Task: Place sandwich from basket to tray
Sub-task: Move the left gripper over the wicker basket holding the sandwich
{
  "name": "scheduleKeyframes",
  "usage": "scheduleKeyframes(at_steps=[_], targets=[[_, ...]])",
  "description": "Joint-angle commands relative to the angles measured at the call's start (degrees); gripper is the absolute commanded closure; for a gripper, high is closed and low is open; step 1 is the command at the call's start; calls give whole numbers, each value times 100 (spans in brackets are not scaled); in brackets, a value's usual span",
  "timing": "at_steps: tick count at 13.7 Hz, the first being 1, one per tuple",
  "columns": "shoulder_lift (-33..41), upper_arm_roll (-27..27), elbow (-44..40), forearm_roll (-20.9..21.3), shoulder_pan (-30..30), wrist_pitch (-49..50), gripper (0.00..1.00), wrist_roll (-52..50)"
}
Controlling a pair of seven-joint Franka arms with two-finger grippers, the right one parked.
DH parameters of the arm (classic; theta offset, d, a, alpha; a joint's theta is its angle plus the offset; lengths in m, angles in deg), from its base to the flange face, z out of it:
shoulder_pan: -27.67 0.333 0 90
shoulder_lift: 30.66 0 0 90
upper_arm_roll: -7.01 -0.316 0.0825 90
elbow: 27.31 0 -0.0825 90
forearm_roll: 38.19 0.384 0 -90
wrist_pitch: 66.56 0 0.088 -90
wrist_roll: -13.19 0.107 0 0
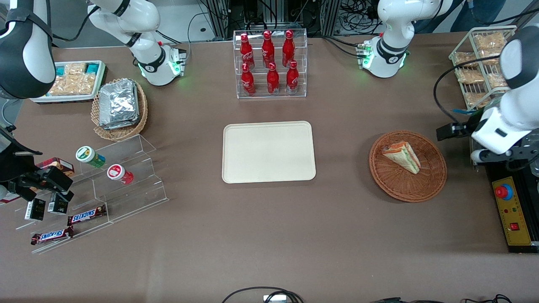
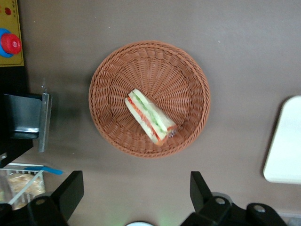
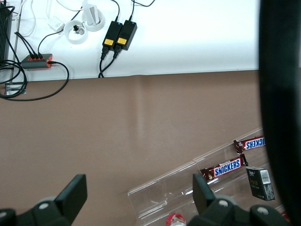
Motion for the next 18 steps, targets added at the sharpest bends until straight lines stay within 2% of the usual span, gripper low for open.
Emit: scheduleKeyframes(at_steps=[1,6,10,18], targets=[[431,-16,1134,63,57,-863,0,-824],[537,11,2312,63,13,-2190,0,-2161],[414,28,2779,72,-180,-2886,0,-3190],[344,19,4001,72,-163,-4520,0,-3552]])
